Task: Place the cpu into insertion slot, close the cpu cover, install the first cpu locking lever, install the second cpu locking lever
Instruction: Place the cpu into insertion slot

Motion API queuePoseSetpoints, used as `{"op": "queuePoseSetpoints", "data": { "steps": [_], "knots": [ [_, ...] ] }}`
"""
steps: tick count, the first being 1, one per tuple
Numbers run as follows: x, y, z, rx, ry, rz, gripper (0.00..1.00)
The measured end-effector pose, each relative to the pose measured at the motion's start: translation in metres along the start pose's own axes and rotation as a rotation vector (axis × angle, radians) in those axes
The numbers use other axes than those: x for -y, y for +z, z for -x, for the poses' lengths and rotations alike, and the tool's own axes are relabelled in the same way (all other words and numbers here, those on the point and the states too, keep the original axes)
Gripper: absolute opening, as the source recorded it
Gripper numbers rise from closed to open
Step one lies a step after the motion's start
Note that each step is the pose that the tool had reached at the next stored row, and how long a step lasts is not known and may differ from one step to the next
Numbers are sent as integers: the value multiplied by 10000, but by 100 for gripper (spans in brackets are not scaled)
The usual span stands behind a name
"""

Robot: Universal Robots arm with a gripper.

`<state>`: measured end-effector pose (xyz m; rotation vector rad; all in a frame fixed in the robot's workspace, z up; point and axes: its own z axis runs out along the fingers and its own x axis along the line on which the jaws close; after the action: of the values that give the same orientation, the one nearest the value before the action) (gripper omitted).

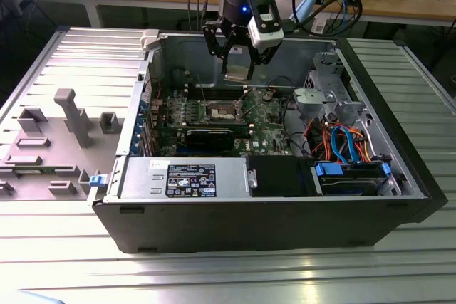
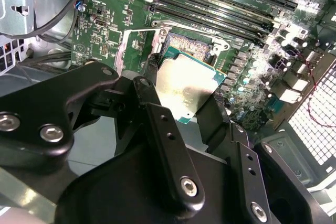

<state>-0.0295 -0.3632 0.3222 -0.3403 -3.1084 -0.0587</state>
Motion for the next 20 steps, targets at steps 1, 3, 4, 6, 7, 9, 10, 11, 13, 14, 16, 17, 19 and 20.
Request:
{"op": "queuePoseSetpoints", "data": {
  "steps": [1,3,4,6,7,9,10,11,13,14,16,17,19,20],
  "knots": [
    [0,0,0,0,5,0,55],
    [0,0,0,1,19,0,55],
    [0,0,0,1,28,1,55],
    [0,0,0,2,41,1,55],
    [0,0,0,2,49,0,55],
    [0,0,0,2,71,1,55],
    [0,0,0,2,78,1,55],
    [0,0,0,3,85,2,55],
    [0,0,0,3,102,2,55],
    [0,0,0,4,107,2,55],
    [0,0,0,5,136,3,55],
    [0,0,0,5,146,3,55],
    [0,0,0,5,157,3,55],
    [0,0,0,6,166,3,55]
  ]
}}
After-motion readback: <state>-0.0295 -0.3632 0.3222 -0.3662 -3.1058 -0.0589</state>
